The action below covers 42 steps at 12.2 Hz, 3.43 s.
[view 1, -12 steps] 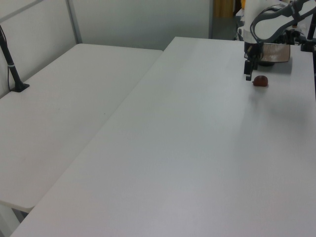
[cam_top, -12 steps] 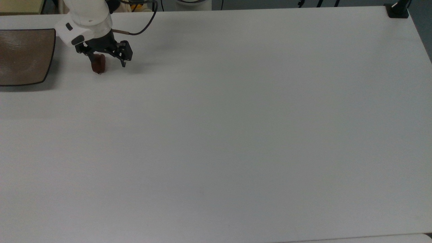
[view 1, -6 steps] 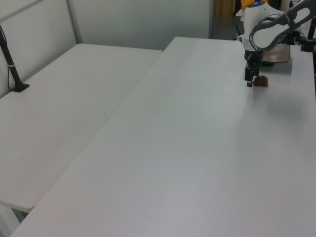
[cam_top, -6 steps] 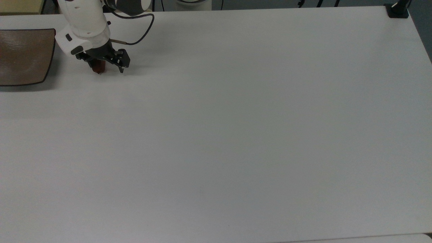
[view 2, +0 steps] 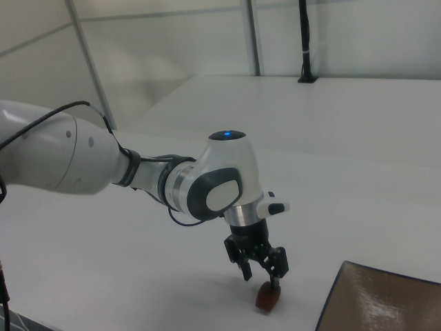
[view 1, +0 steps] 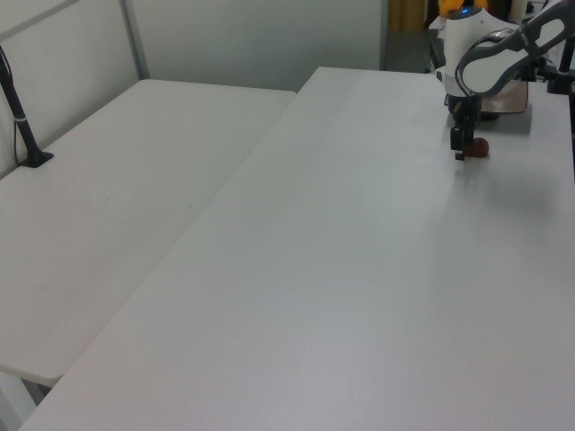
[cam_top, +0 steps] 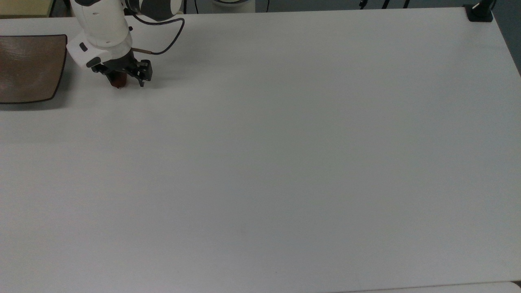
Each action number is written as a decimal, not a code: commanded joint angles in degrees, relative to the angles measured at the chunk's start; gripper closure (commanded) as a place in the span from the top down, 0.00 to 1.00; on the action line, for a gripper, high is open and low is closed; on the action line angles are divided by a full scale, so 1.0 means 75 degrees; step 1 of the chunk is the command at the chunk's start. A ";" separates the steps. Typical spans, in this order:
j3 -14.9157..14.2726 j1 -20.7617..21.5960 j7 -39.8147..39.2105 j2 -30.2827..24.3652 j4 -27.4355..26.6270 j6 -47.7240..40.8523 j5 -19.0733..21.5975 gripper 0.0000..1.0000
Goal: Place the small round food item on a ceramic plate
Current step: 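Lower the gripper and close it around the red food item, then lift the red food item and carry it over the brown plate, then lower the item onto the plate and open the gripper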
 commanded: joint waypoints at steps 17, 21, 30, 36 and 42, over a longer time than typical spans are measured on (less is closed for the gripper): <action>-0.0121 -0.0190 -0.0646 -0.0389 0.0289 -0.0098 -0.0028 0.00; -0.0331 -0.0202 -0.0727 -0.0483 0.0664 -0.0110 0.0042 0.00; -0.1643 -0.0237 -0.3268 -0.0133 0.1496 0.0064 0.0065 0.00; -0.1844 -0.0634 -0.3505 0.1122 0.2177 0.1003 0.0066 0.00; -0.1844 -0.0846 -0.3904 0.1414 0.2212 0.1657 0.0054 0.00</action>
